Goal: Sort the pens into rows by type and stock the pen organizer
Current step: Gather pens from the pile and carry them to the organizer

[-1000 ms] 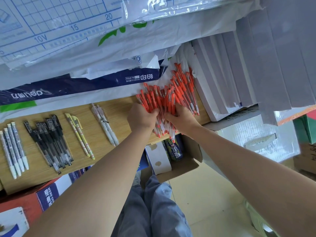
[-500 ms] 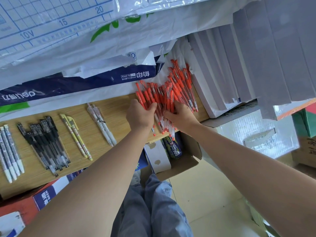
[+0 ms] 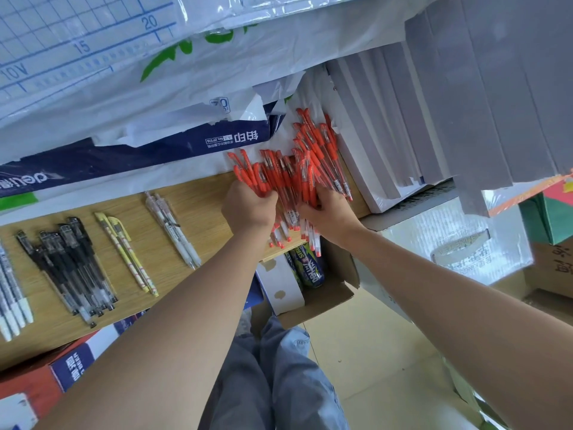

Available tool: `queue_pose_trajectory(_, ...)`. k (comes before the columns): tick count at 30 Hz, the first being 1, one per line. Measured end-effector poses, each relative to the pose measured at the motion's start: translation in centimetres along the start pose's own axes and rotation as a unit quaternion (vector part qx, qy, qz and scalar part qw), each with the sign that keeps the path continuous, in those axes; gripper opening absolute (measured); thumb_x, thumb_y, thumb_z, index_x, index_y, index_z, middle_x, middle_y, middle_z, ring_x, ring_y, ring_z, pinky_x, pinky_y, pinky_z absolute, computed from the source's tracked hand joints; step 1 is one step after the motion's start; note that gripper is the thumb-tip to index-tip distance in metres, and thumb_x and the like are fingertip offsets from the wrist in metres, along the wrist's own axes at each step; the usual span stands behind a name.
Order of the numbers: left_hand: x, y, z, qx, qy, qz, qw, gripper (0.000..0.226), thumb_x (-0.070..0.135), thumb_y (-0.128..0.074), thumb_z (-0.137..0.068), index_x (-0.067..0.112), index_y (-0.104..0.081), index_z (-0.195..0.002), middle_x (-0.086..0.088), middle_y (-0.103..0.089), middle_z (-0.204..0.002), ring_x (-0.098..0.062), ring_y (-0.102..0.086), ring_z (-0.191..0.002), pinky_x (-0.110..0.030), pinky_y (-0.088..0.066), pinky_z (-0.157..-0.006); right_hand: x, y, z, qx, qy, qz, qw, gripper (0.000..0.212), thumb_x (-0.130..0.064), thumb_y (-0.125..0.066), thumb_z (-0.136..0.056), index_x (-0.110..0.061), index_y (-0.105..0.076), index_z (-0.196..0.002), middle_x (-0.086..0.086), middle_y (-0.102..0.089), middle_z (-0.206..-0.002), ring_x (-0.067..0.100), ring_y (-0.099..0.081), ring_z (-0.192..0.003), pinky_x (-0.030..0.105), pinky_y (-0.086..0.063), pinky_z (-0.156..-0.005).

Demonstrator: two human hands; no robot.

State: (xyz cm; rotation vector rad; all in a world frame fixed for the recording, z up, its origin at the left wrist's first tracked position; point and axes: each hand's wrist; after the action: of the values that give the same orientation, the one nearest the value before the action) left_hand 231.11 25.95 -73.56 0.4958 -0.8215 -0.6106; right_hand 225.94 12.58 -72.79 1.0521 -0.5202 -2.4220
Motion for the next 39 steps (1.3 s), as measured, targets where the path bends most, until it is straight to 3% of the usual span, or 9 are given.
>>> queue_pose_trajectory(4,-0.5,0.6,-0.3,-0.027,-0.019,0.017,0.999,0.01,0.021,-0.064,-0.084,0.011,-0.065,-0.081,0.001,-0.063,-0.077,-0.02,-0.057,-0.07,-0.028,-0.044,-0.068,-0.5,0.2,0.3,-0.028,-0.015,-0.009,0.999,0.013,-0.023,-0.056,-0.093,-0.011,-0.054,-0.087,0.008,-0.057,-0.071,0.017,-0.051,-0.057,0.018,-0.04,-0.046)
queue_pose_trajectory(7,-1.1,1.5,-0.1,-0.06,-0.006,0.042,0.997,0.011,0.019,-0.061,-0.084,0.008,-0.059,-0.085,-0.001,-0.06,-0.081,-0.021,-0.055,-0.072,-0.033,-0.047,-0.07,-1.0,0.4,0.8,-0.048,-0.029,-0.059,0.997,0.011,-0.021,-0.054,-0.095,-0.011,-0.055,-0.09,0.022,-0.065,-0.089,0.024,-0.058,-0.066,0.024,-0.049,-0.054)
queue_pose_trajectory(10,-1.6,2.7,0.4,-0.101,0.004,0.078,0.992,0.006,0.016,-0.058,-0.084,0.012,-0.054,-0.086,-0.003,-0.058,-0.083,-0.026,-0.058,-0.078,-0.038,-0.049,-0.071,-1.5,0.6,1.5,-0.056,-0.065,-0.14,0.986,0.007,-0.022,-0.055,-0.095,-0.016,-0.055,-0.091,0.02,-0.068,-0.096,0.023,-0.063,-0.073,0.025,-0.051,-0.059)
queue_pose_trajectory(17,-0.5,5.4,3.0,-0.219,0.037,0.224,0.949,0.013,0.007,-0.046,-0.098,0.008,-0.044,-0.11,-0.006,-0.054,-0.08,-0.014,-0.061,-0.052,-0.023,-0.051,-0.048,-2.7,1.3,4.5,-0.051,-0.068,-0.176,0.981,0.009,-0.021,-0.052,-0.098,-0.017,-0.052,-0.089,0.01,-0.067,-0.091,0.002,-0.06,-0.057,0.014,-0.044,-0.048)
queue_pose_trajectory(24,2.3,8.1,6.7,-0.28,-0.028,0.189,0.941,0.017,0.013,-0.047,-0.099,0.009,-0.048,-0.116,-0.004,-0.059,-0.086,-0.018,-0.057,-0.072,-0.036,-0.051,-0.069,-4.3,4.0,9.2,-0.018,-0.042,-0.234,0.971,0.006,-0.022,-0.056,-0.096,-0.017,-0.055,-0.093,0.006,-0.067,-0.084,0.0,-0.06,-0.052,0.014,-0.044,-0.048)
queue_pose_trajectory(28,5.2,9.0,10.0,-0.299,-0.066,0.19,0.933,0.014,0.008,-0.045,-0.1,0.01,-0.049,-0.113,-0.002,-0.059,-0.08,-0.012,-0.053,-0.059,-0.024,-0.048,-0.053,-4.5,7.1,12.0,-0.012,-0.013,-0.224,0.975,0.014,-0.024,-0.053,-0.097,-0.012,-0.054,-0.103,0.007,-0.065,-0.084,0.006,-0.06,-0.058,0.018,-0.045,-0.052)
queue_pose_trajectory(31,7.7,8.9,12.8,-0.299,-0.1,0.156,0.936,0.011,0.014,-0.045,-0.1,0.012,-0.05,-0.11,-0.002,-0.06,-0.083,-0.008,-0.052,-0.059,-0.024,-0.047,-0.056,-4.4,10.0,14.1,-0.017,0.016,-0.218,0.976,0.006,-0.024,-0.052,-0.098,-0.019,-0.054,-0.096,0.0,-0.061,-0.076,0.01,-0.058,-0.061,0.021,-0.045,-0.054)
queue_pose_trajectory(35,11.3,8.2,17.5,-0.244,-0.156,0.123,0.949,0.012,0.024,-0.045,-0.101,0.013,-0.047,-0.105,-0.001,-0.055,-0.076,-0.007,-0.048,-0.054,-0.021,-0.045,-0.053,-3.7,14.7,17.4,-0.015,0.062,-0.225,0.972,0.012,-0.019,-0.052,-0.098,-0.022,-0.052,-0.087,-0.009,-0.055,-0.065,-0.004,-0.051,-0.047,0.011,-0.039,-0.047)
queue_pose_trajectory(39,14.8,6.4,22.5,-0.176,-0.185,0.142,0.956,0.019,0.026,-0.047,-0.099,0.009,-0.048,-0.108,-0.003,-0.053,-0.076,-0.005,-0.045,-0.048,-0.018,-0.04,-0.046,-2.2,19.9,20.7,-0.027,0.107,-0.214,0.971,0.008,-0.014,-0.05,-0.098,-0.008,-0.055,-0.095,0.011,-0.054,-0.076,0.012,-0.051,-0.06,0.025,-0.044,-0.06)
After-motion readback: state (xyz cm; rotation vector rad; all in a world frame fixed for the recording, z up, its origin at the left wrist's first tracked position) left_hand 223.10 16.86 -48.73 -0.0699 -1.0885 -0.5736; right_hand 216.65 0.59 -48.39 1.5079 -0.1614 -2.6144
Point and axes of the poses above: each hand's wrist, its own z-axis away from the middle knuckle, its own y-axis out of the back of the hand, x = y × z
